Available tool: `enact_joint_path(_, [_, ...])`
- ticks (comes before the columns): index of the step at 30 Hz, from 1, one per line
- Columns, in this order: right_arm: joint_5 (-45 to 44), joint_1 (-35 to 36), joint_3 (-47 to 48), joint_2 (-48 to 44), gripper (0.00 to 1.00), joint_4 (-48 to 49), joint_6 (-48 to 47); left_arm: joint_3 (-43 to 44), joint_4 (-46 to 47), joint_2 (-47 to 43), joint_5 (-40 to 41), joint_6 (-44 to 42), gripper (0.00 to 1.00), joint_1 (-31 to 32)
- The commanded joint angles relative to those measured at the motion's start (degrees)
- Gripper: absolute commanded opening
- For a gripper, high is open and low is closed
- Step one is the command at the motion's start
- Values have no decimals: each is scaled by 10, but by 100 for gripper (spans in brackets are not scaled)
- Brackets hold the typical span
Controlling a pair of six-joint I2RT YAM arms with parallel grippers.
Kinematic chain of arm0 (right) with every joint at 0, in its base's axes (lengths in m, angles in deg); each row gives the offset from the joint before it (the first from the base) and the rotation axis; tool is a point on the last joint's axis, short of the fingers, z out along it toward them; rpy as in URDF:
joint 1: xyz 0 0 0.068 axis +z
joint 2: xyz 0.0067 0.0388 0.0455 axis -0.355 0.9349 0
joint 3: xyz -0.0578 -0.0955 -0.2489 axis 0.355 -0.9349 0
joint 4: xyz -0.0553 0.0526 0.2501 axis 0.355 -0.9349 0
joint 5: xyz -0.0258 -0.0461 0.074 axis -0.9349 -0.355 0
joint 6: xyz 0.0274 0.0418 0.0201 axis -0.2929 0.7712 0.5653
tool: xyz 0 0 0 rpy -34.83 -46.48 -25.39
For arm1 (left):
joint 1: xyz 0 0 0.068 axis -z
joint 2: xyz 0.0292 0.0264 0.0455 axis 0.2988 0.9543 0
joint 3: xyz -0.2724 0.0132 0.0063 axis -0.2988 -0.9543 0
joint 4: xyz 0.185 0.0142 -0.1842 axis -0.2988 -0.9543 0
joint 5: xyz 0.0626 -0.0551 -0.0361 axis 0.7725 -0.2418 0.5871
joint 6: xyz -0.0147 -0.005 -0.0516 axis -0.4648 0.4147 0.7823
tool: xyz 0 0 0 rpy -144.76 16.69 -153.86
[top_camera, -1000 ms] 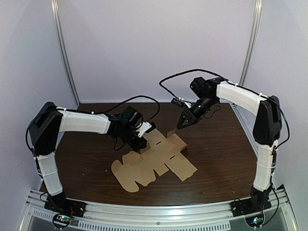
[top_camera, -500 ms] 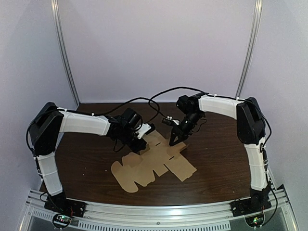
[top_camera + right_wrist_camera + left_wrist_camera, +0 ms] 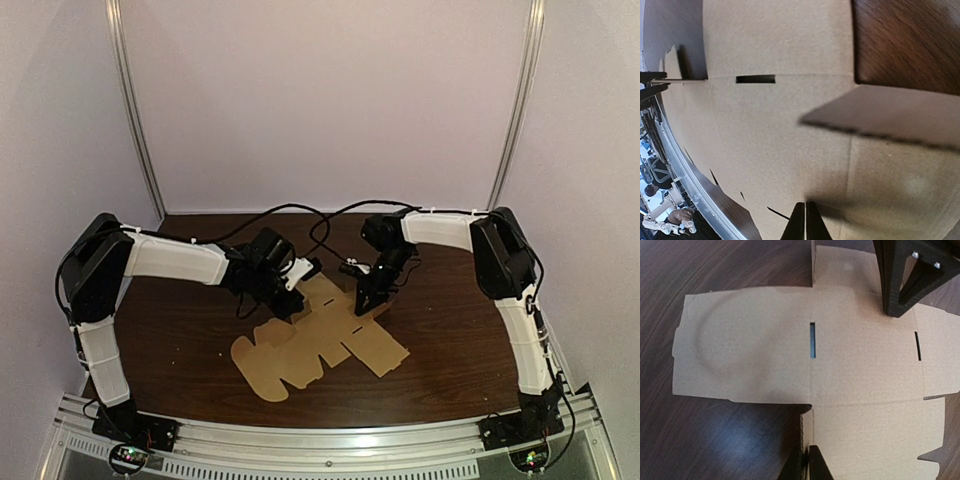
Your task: Fold the paper box
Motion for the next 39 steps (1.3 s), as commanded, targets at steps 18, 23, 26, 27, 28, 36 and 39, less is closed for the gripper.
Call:
enact_joint_path(18, [-44,3,-21,31,2,17,16,-41,48,-11,-167,65,33,1])
enact_joint_path(23, [-47,2,-31,25,2,20,16,-63,62,-28,-150,76,36,8])
enact_joint_path(26, [-48,2,-35,23,2,20,16,-82,78,-54,-139,86,36,8])
enact_joint_path(27, [-48,2,-35,22,2,20,16,-86,78,-64,-129,88,37,8])
enact_joint_path(28, [-48,2,-36,22,2,21,16,-90,76,-77,-117,88,39,8])
enact_joint_path(36, [-48,2,-38,13,2,17,13,-126,50,-128,-51,115,42,-3])
enact_joint_path(39, [-47,2,-40,13,2,17,12,-136,43,-127,-7,137,35,-12])
